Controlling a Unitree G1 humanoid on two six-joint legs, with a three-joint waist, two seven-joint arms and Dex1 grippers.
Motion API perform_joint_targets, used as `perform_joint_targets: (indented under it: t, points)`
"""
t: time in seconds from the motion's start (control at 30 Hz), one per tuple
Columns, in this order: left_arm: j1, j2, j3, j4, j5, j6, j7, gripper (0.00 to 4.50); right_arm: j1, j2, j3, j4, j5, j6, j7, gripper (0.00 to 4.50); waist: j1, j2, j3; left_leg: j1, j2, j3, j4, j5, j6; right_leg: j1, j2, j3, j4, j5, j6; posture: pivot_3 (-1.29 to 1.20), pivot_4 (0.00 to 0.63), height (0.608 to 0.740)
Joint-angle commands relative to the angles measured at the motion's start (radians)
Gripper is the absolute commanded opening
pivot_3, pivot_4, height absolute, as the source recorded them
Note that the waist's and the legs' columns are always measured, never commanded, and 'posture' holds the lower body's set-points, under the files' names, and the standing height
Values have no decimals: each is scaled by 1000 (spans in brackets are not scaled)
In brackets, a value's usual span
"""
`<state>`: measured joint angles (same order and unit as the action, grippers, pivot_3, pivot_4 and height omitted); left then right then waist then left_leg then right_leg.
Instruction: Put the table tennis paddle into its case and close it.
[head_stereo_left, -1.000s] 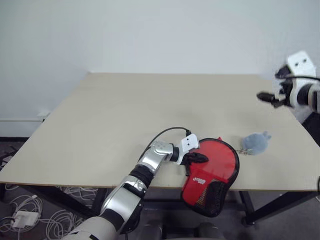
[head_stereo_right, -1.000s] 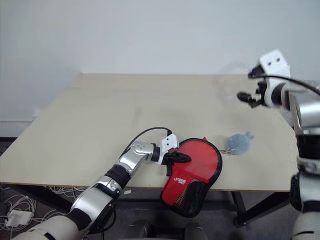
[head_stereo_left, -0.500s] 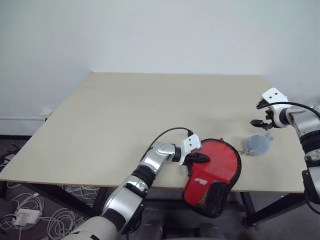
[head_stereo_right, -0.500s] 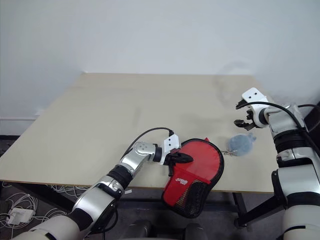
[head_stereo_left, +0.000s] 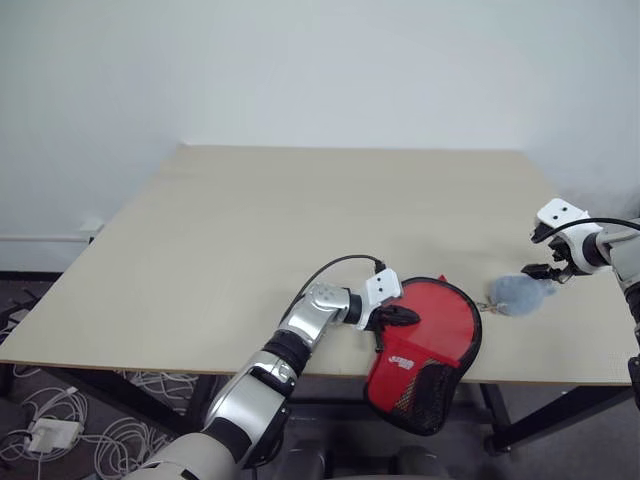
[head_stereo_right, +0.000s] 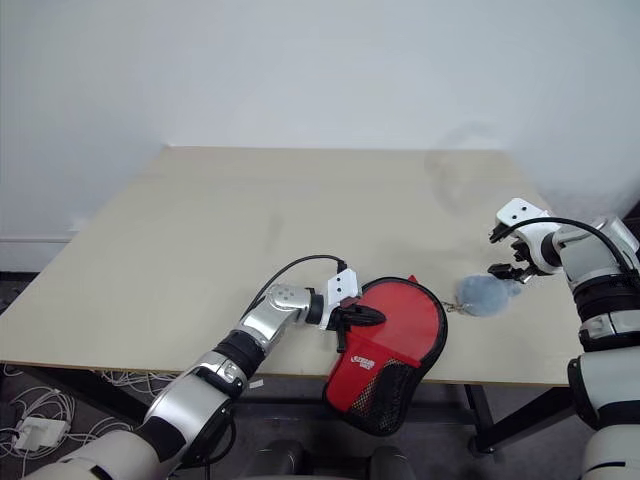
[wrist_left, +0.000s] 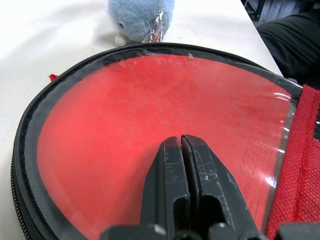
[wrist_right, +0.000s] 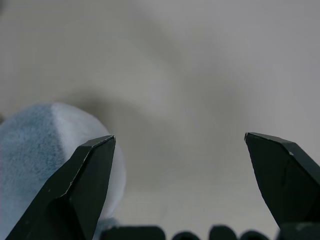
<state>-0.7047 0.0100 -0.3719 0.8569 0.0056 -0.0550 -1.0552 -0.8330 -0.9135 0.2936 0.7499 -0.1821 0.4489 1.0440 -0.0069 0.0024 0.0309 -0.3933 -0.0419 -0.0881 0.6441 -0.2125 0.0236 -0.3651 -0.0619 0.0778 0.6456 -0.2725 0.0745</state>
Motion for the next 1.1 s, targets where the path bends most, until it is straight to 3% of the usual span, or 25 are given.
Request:
perform_joint_targets:
  t: [0.03, 0.3, 0.47, 0.83, 1.1]
  points:
    - [39, 20, -42, 92, 75, 33, 20, 0, 7, -54, -9, -57, -13, -24, 64, 4484, 0, 0, 0, 0, 0, 0, 0, 0, 0, 0, -1, -1, 0, 0, 0, 0, 0, 734]
    - [34, 15, -43, 103, 81, 24, 22, 0, 100, -172, -18, -230, 13, -71, 280, 4484, 0, 0, 0, 0, -1, -3, 0, 0, 0, 2, -3, -5, -1, 0, 1, 0, 0, 734]
    - [25, 7, -41, 117, 85, 15, 23, 0, 141, -184, -37, -309, 49, -67, 361, 4484, 0, 0, 0, 1, -1, -5, 0, -2, -4, 5, -3, -8, -2, -1, 1, 0, 0, 734]
    - [15, 7, -38, 131, 90, 5, 27, 0, 317, -137, -33, -521, 114, 35, 368, 4484, 5, -1, 0, 1, -2, -7, 1, -2, -4, 6, -5, -10, -3, -1, 2, 0, 0, 734]
    - [18, 12, -34, 123, 87, 9, 27, 0, 339, -90, -34, -524, 107, 78, 297, 4484, 6, -1, 0, 1, -2, -7, 1, -2, -4, 6, -5, -10, -3, -1, 2, 0, 0, 734]
